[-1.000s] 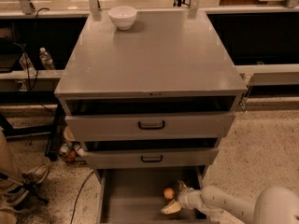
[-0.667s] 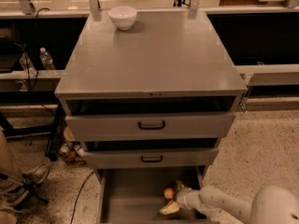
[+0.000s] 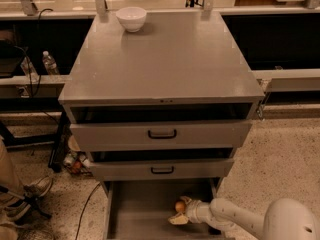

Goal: Pick orange from bottom drawer and place on counter

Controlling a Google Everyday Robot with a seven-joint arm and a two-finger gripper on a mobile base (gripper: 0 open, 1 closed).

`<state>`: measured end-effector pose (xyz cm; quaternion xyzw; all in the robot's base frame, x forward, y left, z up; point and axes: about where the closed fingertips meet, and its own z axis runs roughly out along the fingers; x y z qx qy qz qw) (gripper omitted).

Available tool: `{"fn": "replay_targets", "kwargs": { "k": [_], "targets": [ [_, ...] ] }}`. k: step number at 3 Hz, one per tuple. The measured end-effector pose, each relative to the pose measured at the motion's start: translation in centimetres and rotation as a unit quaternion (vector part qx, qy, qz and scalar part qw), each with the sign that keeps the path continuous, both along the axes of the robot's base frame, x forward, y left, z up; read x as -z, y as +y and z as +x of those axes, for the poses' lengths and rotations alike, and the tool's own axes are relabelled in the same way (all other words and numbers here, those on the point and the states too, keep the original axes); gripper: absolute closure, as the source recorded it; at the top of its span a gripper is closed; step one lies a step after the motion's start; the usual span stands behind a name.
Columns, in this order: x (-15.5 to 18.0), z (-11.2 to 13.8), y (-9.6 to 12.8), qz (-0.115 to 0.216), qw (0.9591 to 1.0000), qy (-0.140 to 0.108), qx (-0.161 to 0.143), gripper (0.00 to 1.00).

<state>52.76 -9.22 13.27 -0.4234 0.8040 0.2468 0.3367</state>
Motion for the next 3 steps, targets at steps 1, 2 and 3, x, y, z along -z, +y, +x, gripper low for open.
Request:
{"fn": "replay_targets", "kwargs": {
  "k": [1,2,3],
  "targets": [
    [0.0,0.0,0.2,0.003,1.0000,0.001,-0.002,0.50],
    [0.1,-0.1,0.1,0.003,1.0000,0.004,-0.003,0.73],
    [-1.5,-0.2,-0.2,0.020,0.9997,-0.007,-0.011,1.00]
  ]
}}
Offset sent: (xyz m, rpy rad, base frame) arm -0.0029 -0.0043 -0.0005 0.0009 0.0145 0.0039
